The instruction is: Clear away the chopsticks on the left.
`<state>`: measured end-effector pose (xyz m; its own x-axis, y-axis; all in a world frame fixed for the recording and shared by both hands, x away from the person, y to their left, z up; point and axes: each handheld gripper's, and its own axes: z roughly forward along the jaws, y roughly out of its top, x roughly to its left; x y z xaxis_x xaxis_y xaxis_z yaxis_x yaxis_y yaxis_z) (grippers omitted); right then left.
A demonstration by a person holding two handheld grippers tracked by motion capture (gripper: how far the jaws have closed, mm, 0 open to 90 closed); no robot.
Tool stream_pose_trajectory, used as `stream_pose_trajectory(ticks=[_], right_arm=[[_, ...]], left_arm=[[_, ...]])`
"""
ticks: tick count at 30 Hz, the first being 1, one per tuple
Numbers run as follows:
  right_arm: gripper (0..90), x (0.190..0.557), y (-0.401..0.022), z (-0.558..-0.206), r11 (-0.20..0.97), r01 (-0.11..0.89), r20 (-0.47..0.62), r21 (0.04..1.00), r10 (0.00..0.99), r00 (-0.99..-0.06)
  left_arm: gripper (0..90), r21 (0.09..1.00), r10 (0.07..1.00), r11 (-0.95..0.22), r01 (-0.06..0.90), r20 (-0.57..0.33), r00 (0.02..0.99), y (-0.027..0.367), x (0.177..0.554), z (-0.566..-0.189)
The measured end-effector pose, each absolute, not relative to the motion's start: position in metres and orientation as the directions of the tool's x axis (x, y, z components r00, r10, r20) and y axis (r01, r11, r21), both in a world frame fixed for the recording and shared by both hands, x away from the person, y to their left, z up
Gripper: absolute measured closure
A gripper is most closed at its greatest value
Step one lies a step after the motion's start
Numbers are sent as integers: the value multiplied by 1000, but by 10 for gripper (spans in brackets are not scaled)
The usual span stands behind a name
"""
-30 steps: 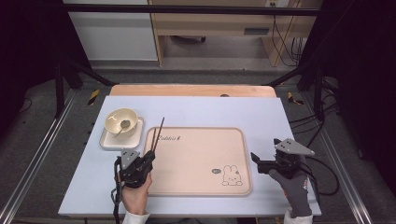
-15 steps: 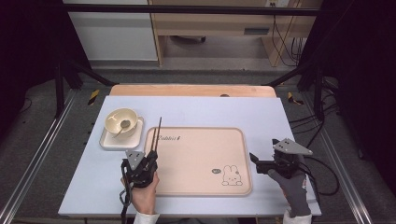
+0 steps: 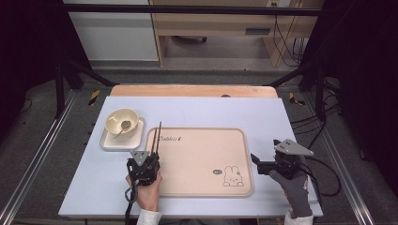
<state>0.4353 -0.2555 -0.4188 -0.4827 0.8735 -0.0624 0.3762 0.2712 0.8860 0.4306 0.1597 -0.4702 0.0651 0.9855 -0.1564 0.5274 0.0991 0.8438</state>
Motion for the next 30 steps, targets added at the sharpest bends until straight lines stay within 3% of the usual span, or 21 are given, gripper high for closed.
stream_pose_trajectory(ticks=[30], right_arm=[[19,435,-255,-420,285,379,-77,881,874,-480]], left_arm=[[848,778,996,31,627,-77,46,165,439,-483]])
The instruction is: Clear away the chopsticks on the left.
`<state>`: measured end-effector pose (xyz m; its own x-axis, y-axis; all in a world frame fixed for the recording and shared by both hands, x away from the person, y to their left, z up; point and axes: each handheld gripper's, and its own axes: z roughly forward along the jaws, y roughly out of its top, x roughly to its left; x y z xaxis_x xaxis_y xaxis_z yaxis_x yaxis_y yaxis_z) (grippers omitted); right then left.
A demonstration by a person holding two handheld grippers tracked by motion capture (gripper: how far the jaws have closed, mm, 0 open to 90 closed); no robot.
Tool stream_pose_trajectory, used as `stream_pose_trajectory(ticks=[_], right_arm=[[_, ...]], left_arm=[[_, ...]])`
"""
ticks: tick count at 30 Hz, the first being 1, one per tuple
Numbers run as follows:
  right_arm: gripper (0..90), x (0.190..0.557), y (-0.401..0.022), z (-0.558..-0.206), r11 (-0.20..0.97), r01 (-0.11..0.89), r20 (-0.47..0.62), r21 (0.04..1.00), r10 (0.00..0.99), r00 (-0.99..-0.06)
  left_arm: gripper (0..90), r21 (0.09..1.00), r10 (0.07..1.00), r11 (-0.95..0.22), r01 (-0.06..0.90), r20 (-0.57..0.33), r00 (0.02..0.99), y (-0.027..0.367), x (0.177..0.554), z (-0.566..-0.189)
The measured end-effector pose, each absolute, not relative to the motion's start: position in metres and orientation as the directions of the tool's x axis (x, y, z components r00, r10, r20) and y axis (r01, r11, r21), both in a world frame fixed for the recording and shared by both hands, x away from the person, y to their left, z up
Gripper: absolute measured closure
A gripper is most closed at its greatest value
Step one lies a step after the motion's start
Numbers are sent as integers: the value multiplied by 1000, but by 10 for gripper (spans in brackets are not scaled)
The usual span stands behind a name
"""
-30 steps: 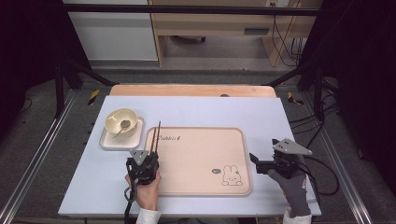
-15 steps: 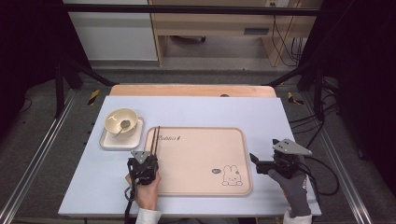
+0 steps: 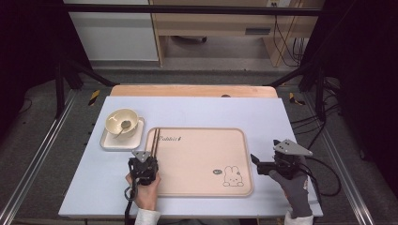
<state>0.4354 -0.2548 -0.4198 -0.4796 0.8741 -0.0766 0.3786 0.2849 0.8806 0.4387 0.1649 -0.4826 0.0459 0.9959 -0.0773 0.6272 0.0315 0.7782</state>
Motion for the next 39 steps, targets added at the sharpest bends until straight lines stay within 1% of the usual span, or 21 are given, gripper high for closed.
stream_pose_trajectory(ticks=[9,15,18,25,30,36,39], right_arm=[[19,435,-256,-419,287,372,-80,883,873,-482],[19,434,-256,-419,282,373,-76,884,874,-479],[18,434,-256,-418,281,374,-76,884,875,-477],[7,434,-257,-418,277,370,-75,887,876,-476],[6,433,-258,-417,272,375,-70,886,879,-471],[6,434,-257,-418,278,380,-70,882,876,-478],[6,434,-256,-418,280,389,-70,878,878,-473]], left_arm=[[832,783,997,15,622,-58,50,163,438,-483],[817,790,994,23,613,-82,68,165,437,-482],[794,800,990,30,600,-107,93,166,434,-477],[727,833,974,-3,553,-123,190,171,428,-462],[682,845,964,-48,532,-101,248,178,429,-453],[633,849,955,-82,522,-82,283,188,429,-442],[604,855,947,-130,502,-43,317,190,430,-435]])
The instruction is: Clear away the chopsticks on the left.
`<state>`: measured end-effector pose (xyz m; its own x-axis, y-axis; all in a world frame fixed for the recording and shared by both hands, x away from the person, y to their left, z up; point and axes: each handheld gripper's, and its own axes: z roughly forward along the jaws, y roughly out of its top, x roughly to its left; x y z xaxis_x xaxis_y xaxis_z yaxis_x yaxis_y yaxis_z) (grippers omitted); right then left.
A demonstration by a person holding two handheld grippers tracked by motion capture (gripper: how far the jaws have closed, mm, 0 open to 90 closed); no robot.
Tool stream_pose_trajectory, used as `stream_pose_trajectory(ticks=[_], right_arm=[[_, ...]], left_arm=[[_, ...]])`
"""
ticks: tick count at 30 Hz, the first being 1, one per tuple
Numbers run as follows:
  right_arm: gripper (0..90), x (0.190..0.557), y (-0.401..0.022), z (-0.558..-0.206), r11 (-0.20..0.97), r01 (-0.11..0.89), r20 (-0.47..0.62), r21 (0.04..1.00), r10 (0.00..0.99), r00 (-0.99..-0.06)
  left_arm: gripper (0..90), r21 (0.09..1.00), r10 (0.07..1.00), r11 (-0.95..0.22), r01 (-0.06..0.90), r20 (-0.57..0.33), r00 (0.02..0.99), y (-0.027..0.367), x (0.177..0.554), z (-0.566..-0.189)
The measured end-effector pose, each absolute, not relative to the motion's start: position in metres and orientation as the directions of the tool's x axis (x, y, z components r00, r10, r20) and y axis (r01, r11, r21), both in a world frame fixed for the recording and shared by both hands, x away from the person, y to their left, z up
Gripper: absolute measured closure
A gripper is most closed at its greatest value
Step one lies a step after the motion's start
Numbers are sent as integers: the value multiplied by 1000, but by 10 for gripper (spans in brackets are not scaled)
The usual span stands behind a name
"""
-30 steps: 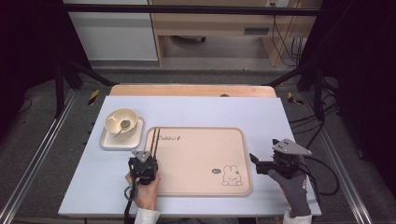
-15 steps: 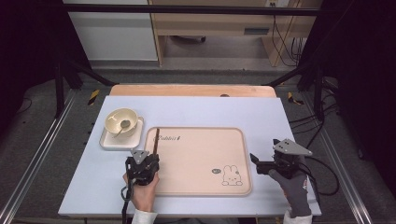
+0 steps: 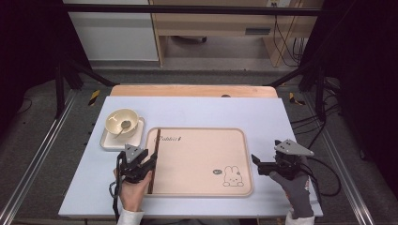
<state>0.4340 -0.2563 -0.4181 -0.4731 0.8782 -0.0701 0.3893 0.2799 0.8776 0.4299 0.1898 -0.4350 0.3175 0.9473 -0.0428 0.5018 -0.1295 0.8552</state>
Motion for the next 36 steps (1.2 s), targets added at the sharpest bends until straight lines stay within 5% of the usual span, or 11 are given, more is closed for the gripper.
stream_pose_trajectory(ticks=[22,36], right_arm=[[30,429,-261,-412,255,365,-63,896,884,-464],[32,428,-264,-410,246,358,-67,901,893,-446]], left_arm=[[370,857,857,-297,422,44,513,230,428,-417],[260,877,884,-231,422,8,468,272,431,-421]])
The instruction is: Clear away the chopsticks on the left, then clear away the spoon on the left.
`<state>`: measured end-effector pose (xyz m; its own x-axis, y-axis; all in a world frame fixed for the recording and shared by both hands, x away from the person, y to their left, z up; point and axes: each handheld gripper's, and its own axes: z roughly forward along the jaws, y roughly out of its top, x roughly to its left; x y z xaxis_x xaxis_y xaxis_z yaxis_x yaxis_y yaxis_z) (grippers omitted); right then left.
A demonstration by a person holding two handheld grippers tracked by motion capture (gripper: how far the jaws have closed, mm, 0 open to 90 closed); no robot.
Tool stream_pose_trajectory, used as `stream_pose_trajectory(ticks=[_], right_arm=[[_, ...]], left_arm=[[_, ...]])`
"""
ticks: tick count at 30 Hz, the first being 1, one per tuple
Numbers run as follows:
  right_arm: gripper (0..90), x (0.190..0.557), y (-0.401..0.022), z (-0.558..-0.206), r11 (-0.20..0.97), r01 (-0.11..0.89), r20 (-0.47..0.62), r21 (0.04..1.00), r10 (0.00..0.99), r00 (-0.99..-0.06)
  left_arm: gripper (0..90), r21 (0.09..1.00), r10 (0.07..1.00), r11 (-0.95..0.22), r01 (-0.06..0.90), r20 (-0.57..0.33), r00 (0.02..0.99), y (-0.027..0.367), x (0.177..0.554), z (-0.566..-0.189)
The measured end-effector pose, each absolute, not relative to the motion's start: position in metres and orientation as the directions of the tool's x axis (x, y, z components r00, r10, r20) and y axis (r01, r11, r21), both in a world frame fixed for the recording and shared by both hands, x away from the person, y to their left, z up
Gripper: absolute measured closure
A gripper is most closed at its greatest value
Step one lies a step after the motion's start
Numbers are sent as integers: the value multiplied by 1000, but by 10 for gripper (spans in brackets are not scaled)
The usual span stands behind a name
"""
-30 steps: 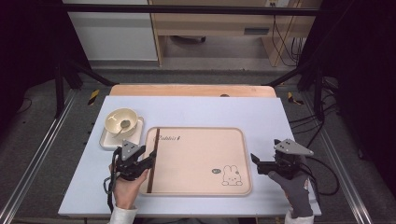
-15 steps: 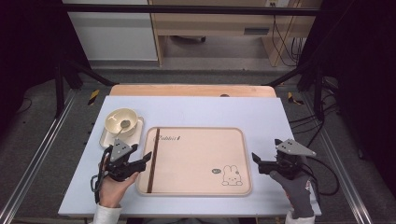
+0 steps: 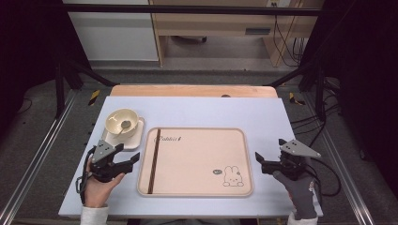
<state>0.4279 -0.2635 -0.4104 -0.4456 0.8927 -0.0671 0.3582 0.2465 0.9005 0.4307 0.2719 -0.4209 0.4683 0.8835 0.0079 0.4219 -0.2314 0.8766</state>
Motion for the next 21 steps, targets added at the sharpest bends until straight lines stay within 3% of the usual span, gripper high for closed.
stream_pose_trajectory(ticks=[21], right_arm=[[32,427,-268,-408,237,353,-63,905,896,-440]], left_arm=[[209,863,911,-233,448,33,410,300,452,-424]])
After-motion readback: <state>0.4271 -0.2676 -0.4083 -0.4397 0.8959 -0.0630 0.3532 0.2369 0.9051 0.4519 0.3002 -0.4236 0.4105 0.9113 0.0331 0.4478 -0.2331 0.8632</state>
